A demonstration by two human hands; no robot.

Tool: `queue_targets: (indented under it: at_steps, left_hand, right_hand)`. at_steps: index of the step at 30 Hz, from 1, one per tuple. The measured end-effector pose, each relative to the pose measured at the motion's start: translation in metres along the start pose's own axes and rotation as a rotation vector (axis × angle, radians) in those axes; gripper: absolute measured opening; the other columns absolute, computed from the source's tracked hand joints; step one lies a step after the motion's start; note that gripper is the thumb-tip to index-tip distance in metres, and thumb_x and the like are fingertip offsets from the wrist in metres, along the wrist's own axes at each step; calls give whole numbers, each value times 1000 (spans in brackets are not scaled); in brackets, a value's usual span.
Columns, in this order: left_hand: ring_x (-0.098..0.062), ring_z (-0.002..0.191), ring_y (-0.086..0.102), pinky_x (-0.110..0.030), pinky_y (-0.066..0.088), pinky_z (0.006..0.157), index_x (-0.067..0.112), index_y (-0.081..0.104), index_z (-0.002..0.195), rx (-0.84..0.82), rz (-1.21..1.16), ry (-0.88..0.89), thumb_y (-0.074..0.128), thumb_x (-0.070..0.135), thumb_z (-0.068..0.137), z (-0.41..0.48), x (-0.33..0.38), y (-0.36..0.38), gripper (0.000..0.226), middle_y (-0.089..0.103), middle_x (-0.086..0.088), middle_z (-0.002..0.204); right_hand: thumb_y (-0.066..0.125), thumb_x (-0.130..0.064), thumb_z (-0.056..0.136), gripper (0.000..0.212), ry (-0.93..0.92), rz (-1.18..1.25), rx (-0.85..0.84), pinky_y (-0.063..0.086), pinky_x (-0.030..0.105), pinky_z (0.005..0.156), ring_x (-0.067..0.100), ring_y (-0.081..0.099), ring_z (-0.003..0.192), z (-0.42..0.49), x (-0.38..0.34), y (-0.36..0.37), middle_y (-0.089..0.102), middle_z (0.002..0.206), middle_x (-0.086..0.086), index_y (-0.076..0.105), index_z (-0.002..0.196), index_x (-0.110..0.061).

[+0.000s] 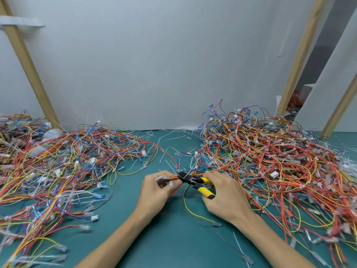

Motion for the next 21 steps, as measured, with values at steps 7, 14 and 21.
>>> queue_targets:
  at_steps: [7,14,21]
  left_hand:
    - [-4,63,55,-13,40,60,1,68,79,-17,-14,-23,72,14,85,1,-3,-4,15,64,2,69]
    - [-2,75,67,-10,44,60,12,69,83,-31,-57,-50,62,17,93,-1,1,-4,14,76,2,82]
    - [-22,80,74,-20,55,74,5,66,86,-26,-137,-114,58,13,95,-3,0,-2,14,77,-3,84]
  right_hand:
    - [58,-45,77,20,28,29,70,37,32,57,18,49,70,1,-1,-1,54,72,-10,54,88,-28]
    - [58,-49,68,29,123,59,61,38,30,50,21,51,57,-1,-4,0,50,51,-3,53,68,-21]
    - [64,-46,71,27,137,16,26,34,29,53,26,53,61,3,-6,-3,49,50,-2,56,65,-21]
Point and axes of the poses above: each hand's wrist, its own z-axis towards the middle knuckle, its own y-axis out of the palm, x = y × z, the point moved 1 cm from there along z, towards the middle knuckle
